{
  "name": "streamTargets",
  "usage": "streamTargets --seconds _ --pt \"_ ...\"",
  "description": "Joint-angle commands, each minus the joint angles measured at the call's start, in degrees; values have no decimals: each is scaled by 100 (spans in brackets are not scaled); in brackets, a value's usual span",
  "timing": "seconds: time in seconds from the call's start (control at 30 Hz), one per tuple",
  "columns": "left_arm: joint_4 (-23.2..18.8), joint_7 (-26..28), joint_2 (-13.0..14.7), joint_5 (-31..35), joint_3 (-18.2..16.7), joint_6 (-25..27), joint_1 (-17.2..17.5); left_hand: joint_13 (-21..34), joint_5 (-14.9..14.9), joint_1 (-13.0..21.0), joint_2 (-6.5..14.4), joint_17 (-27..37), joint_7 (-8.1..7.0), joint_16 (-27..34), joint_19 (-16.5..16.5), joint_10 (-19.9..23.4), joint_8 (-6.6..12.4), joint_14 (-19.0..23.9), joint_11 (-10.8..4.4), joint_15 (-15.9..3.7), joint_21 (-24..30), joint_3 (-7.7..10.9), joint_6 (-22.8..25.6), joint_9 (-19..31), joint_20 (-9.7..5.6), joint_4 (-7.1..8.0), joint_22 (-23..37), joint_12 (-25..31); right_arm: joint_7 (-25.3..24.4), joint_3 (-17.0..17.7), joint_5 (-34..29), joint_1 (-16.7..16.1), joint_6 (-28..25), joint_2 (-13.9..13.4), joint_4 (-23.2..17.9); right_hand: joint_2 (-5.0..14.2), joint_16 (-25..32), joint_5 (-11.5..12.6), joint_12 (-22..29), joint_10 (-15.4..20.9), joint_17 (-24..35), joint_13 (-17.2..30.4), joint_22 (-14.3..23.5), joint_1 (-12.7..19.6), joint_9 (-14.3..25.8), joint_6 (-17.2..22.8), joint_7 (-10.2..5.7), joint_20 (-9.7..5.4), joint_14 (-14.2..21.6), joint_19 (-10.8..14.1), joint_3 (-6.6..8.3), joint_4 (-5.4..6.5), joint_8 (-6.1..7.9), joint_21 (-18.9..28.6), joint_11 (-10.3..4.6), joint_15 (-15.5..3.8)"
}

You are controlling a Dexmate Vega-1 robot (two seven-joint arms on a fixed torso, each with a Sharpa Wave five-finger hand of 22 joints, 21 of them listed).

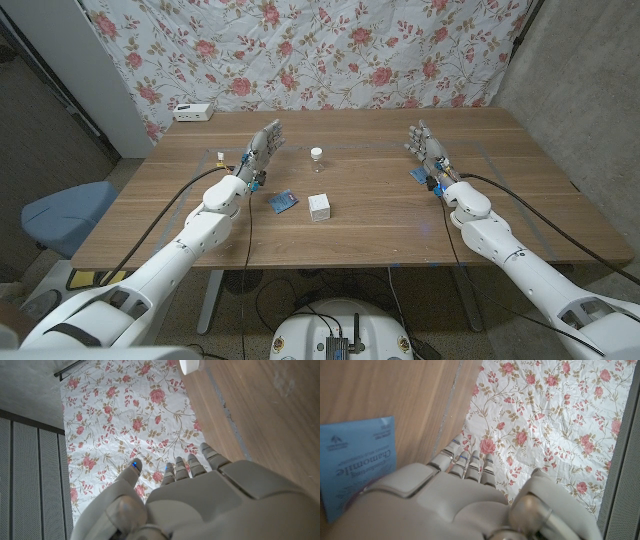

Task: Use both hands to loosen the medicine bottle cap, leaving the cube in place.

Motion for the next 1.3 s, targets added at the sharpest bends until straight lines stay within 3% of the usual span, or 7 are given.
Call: streamTargets --seconds 0.03,0.17,0.57,0.67,0.77,1.03,1.3 --pt "-241 81 99 245 213 291 -101 22 -29 256 -179 25 -137 6 -12 6 26 12 -85 -68 5 -8 -52 10 -54 -321 10 -18 -15 45 26 -78 71 -29 47 -5 24 27 -2 39 12 14 20 10 23 38 -9 -244 57 40 -4 -20 19 40 -15 -79" --pt "-330 103 172 322 246 400 -122 23 -26 441 -282 29 -187 4 -37 4 33 -4 -128 -140 3 -14 -74 11 -92 -533 11 -29 4 24 -15 -34 89 -28 105 2 28 29 -4 47 8 14 20 12 23 44 -9 -241 66 43 0 -26 19 42 -20 -84" --pt "-525 114 321 558 402 727 -212 25 -12 744 -406 33 -363 23 -91 32 40 42 -224 -239 -4 -18 -118 9 -109 -775 10 -29 9 10 -85 31 195 -4 227 11 34 33 -12 58 1 14 19 11 22 54 -3 -244 81 60 4 -37 19 49 -19 -96" --pt "-646 185 398 676 447 871 -213 25 -2 848 -436 33 -377 23 -145 63 43 52 -235 -238 -19 -15 -136 10 -57 -822 10 -20 -4 9 -88 29 221 20 257 13 36 34 -12 64 0 14 19 10 22 59 -7 -243 87 62 5 -39 20 49 -23 -97" --pt "-735 299 430 766 467 972 -196 26 17 1106 -525 34 -452 18 -429 121 63 53 -275 -298 -71 -20 -135 11 66 -874 12 -10 -42 4 -109 24 242 39 270 15 39 35 -10 77 -2 14 19 9 22 66 -10 -238 95 70 5 -42 21 52 -27 -96" --pt "-738 438 426 991 548 1031 -256 28 32 1481 -650 35 -560 15 -904 194 84 36 -303 -348 -96 -52 -99 12 384 -864 20 -6 -70 -2 -128 45 363 128 379 21 43 37 1 136 -6 14 19 5 22 89 -1 -242 111 85 7 -51 25 56 -6 -104" --pt "-747 723 397 1389 665 1015 -295 29 45 1736 -738 36 -753 23 -1198 253 117 40 -348 -399 -61 -93 -2 13 482 -849 27 -1 -104 3 -145 80 402 160 447 30 51 40 3 163 -8 15 19 0 22 116 -5 -246 135 95 10 -55 30 57 3 -96"
